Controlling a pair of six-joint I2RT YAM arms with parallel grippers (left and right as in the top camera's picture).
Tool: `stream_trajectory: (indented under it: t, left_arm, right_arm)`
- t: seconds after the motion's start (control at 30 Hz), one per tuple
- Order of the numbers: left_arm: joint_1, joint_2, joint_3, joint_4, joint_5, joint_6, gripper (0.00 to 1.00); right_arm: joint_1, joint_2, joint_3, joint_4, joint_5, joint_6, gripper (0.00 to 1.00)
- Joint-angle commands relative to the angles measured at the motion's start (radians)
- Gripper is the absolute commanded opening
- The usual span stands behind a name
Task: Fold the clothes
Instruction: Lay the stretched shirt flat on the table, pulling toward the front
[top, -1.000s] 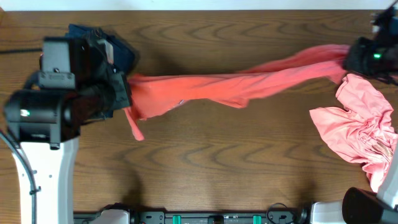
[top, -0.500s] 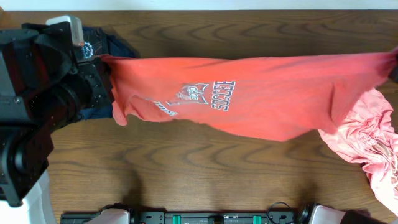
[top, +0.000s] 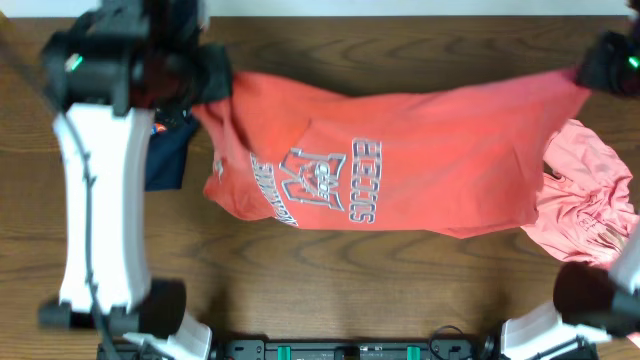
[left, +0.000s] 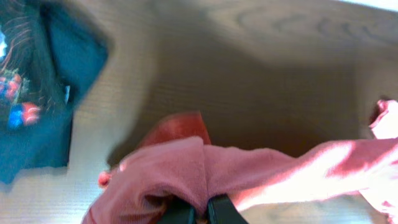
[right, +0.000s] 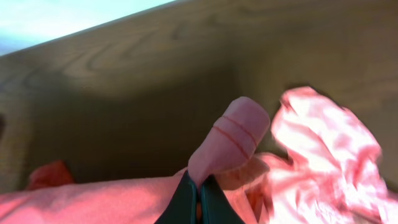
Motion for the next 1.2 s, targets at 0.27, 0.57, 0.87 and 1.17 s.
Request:
stream_trajectory:
  t: [0.27, 0.57, 0.87, 1.17]
  left_arm:
    - [0.061, 0.074, 0.096, 0.661, -0.020, 0.005, 0.06]
    - [0.138, 0.059, 0.356, 0.631, 0.002, 0.002, 0.06]
    - [0.126, 0.077, 0.336, -0.018, 0.088, 0.002, 0.06]
    - [0.074, 0.103, -0.018, -0.334, 0.089, 0.001, 0.06]
  right_arm:
    - [0.009, 0.081, 0.100, 0.525, 0.002, 0.255, 0.01]
    - [-0.064, 0.030, 0.314, 0.431, 0.093, 0.216, 0.01]
    - [-0.061, 0.062, 0.183, 0.013, 0.197, 0.103, 0.01]
    - [-0.061, 0.063, -0.217, -0.154, 0.193, 0.065, 0.01]
